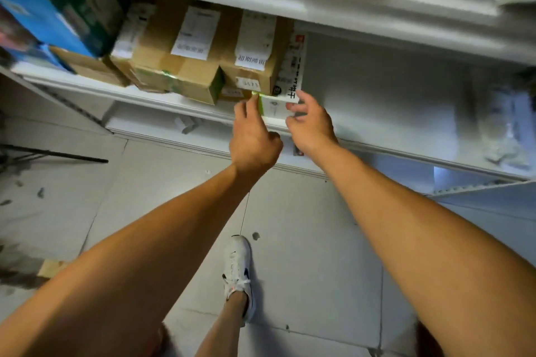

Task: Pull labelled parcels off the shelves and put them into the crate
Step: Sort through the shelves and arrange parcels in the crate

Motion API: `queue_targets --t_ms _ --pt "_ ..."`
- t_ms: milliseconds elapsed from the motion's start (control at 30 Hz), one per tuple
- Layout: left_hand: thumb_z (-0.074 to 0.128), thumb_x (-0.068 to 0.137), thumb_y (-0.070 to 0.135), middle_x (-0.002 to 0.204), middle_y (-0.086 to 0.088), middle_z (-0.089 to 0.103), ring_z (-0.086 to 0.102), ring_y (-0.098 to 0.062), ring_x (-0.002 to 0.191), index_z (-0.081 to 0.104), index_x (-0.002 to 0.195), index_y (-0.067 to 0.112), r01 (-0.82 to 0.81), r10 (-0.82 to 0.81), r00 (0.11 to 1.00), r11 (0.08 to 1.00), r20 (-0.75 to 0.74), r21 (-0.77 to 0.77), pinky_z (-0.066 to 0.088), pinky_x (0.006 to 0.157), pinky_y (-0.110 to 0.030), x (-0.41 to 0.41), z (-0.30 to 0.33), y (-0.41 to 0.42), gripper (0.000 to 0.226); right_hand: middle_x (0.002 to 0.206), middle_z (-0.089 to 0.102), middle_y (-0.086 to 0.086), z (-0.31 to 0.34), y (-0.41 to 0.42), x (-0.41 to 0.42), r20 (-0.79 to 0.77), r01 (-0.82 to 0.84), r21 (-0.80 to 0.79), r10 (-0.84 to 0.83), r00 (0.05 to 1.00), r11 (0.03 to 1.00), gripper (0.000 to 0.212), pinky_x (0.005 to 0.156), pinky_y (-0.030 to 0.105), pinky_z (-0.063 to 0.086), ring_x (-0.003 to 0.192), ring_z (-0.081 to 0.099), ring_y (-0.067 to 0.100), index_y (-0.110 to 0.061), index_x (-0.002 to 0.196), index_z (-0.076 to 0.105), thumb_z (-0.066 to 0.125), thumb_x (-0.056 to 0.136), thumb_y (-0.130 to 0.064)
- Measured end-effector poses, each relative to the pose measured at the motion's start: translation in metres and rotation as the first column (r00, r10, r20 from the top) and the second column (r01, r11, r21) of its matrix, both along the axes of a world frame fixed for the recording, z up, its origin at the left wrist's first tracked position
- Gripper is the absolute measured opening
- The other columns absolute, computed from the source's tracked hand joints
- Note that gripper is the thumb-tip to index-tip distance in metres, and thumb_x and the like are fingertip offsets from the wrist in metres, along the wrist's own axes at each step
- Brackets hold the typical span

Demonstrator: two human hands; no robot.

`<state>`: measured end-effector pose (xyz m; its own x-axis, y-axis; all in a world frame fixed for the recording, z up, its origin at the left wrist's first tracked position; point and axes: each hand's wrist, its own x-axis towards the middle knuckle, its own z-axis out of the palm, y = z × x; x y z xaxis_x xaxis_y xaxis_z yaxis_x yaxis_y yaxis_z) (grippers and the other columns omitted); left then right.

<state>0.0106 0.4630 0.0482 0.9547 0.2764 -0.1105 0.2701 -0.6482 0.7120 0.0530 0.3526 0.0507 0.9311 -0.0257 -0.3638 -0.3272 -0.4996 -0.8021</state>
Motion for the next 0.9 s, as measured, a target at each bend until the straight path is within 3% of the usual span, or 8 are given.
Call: queue_targets --t_ms 133,233,333,467,567,633,767,900 --pt "0.075 0.08 0.003 0.165 -0.009 0.008 0.044 -0.027 0.137 0.01 0.161 0.02 -0.029 0.031 0.998 0.999 0.056 -0.03 0.042 0.094 -0.021 0.035 0.01 0.013 0.105 0.159 0.039 -0.002 0.0 0.018 0.033 -0.027 -0.065 0.146 0.07 0.997 0.987 0.075 0.113 0.041 0.044 0.138 0.047 0.018 -0.032 0.159 0.024 0.053 0.097 0.0" --pt "0.075 0.081 0.008 0.167 -0.014 -0.002 0.036 -0.035 0.144 0.003 0.161 0.026 -0.04 0.04 0.999 0.999 -0.005 -0.026 0.044 0.1 -0.03 0.056 0.018 0.024 0.109 0.157 0.041 0.001 -0.003 0.028 0.046 -0.094 -0.105 0.18 0.124 0.988 0.978 0.084 0.115 0.045 0.04 0.139 0.046 0.02 -0.041 0.159 0.014 0.062 0.095 -0.013" --pt "0.076 0.082 0.017 0.168 -0.013 0.0 0.026 -0.035 0.149 0.001 0.161 0.025 -0.052 0.049 0.996 0.998 -0.079 -0.033 0.036 0.113 -0.038 0.069 0.021 0.036 0.11 0.159 0.038 -0.001 -0.007 0.035 0.05 -0.13 -0.108 0.241 0.142 0.981 0.965 0.079 0.116 0.033 0.03 0.144 0.038 0.021 -0.04 0.16 0.009 0.054 0.1 -0.017" --pt "0.074 0.084 0.02 0.159 -0.011 0.023 0.039 -0.028 0.14 0.019 0.16 0.017 -0.098 0.097 0.995 0.99 -0.017 -0.105 0.033 0.113 -0.029 0.072 0.019 0.04 0.093 0.165 0.021 -0.005 -0.01 0.038 0.043 -0.14 -0.078 0.33 0.13 0.982 0.941 0.069 0.105 0.023 0.03 0.147 0.031 0.02 -0.032 0.161 0.007 0.044 0.105 -0.018" --pt "0.059 0.088 0.041 0.123 -0.015 0.054 0.056 -0.019 0.1 0.06 0.128 0.016 -0.209 0.224 0.974 0.947 0.038 -0.245 0.048 0.099 -0.034 0.072 0.016 0.05 0.047 0.155 0.035 -0.001 -0.021 0.031 0.027 -0.13 0.014 0.343 0.033 0.991 0.939 0.074 0.113 0.046 0.04 0.135 0.044 0.022 -0.032 0.153 0.022 0.06 0.092 -0.051" --pt "0.053 0.087 0.047 0.085 -0.005 0.063 0.057 -0.013 0.073 0.066 0.091 0.02 -0.21 0.247 0.967 0.908 0.058 -0.364 0.055 0.073 -0.035 0.066 0.014 0.053 0.03 0.134 0.05 0.0 -0.029 0.021 0.017 -0.152 0.135 0.404 -0.079 0.985 0.905 0.063 0.106 0.049 0.047 0.121 0.053 0.02 -0.03 0.132 0.041 0.062 0.084 -0.065" --pt "0.064 0.094 0.046 0.092 0.006 0.066 0.066 -0.009 0.084 0.058 0.098 0.02 -0.142 0.169 0.986 0.879 0.019 -0.454 0.059 0.071 -0.027 0.044 0.003 0.041 0.026 0.113 0.058 0.004 -0.039 -0.004 -0.007 -0.222 0.326 0.563 -0.241 0.945 0.759 0.031 0.091 0.048 0.059 0.107 0.064 0.026 -0.022 0.105 0.05 0.071 0.092 -0.04" --pt "0.066 0.094 0.042 0.079 0.002 0.056 0.058 -0.018 0.079 0.047 0.077 0.019 -0.164 0.135 0.986 0.784 -0.093 -0.599 0.054 0.071 -0.035 0.032 -0.002 0.028 0.034 0.125 0.063 0.009 -0.048 -0.039 -0.045 -0.317 0.368 0.63 -0.205 0.926 0.684 0.042 0.09 0.052 0.059 0.113 0.066 0.031 -0.023 0.12 0.053 0.079 0.087 -0.025"
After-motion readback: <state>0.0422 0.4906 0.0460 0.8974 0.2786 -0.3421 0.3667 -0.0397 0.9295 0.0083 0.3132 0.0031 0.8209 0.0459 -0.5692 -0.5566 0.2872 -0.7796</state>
